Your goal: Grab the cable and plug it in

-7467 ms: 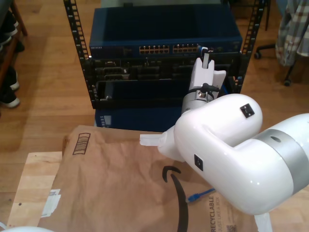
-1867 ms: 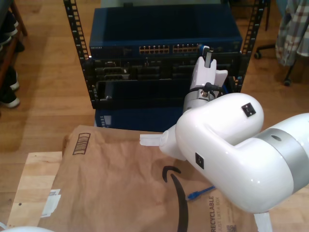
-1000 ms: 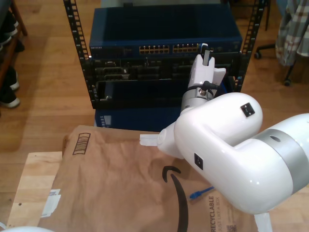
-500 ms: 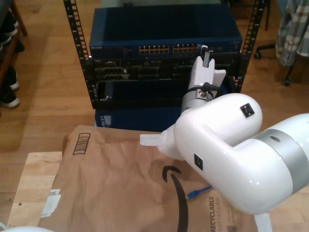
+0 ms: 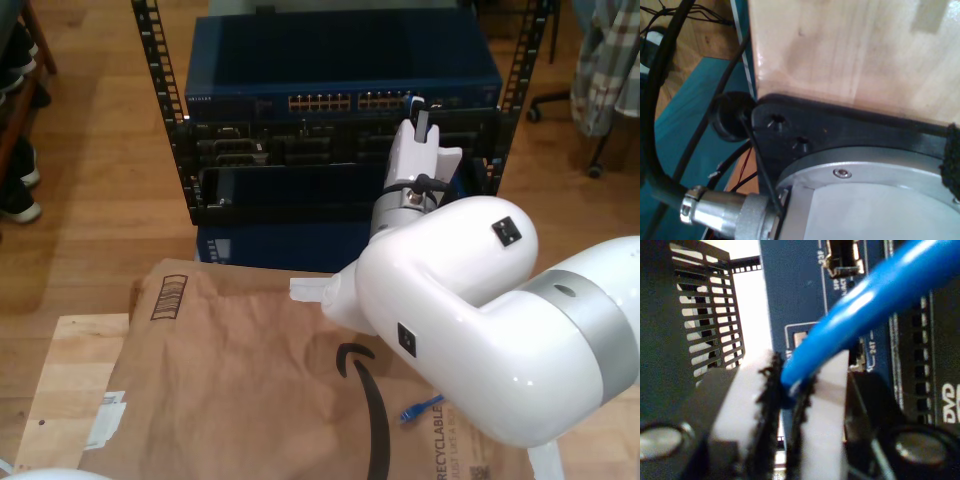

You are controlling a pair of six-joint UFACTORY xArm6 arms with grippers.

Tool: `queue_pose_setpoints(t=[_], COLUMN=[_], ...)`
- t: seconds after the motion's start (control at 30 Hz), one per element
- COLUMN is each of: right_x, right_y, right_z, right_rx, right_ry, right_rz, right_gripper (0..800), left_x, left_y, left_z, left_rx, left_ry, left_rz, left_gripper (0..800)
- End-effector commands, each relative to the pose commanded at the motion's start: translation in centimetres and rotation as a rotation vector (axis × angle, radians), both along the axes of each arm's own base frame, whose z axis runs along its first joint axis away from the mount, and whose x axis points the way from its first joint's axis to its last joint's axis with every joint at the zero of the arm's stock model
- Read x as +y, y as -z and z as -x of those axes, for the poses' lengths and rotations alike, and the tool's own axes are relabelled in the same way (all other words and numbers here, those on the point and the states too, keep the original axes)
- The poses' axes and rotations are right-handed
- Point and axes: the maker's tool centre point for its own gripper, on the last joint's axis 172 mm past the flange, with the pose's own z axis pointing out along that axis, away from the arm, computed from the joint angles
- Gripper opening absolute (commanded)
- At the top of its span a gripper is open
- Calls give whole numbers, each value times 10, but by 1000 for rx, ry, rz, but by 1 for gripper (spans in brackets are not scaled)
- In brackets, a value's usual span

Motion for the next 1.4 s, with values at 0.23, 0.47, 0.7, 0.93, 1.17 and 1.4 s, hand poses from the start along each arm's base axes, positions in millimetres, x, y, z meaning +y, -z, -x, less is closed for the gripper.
queue_pose_setpoints(t=[0.23, 0.47, 0.7, 0.93, 1.17, 1.4], right_x=[-6, -7, -14, -15, -14, -12], right_y=[-2, -6, -9, -10, -10, -9], right_z=[2, 3, 0, 0, 1, 2], right_rx=[-11, -28, -34, -35, -34, -31], right_ry=[17, 20, 31, 32, 31, 28], right_rz=[2, -13, -18, -18, -18, -16], right_gripper=[0, 0, 0, 0, 0, 0], left_x=[0, 0, 0, 0, 0, 0], left_y=[0, 0, 0, 0, 0, 0], left_z=[0, 0, 0, 0, 0, 0], left_rx=[0, 0, 0, 0, 0, 0], left_ry=[0, 0, 0, 0, 0, 0], left_rz=[0, 0, 0, 0, 0, 0], left_gripper=[800, 800, 800, 799, 800, 800])
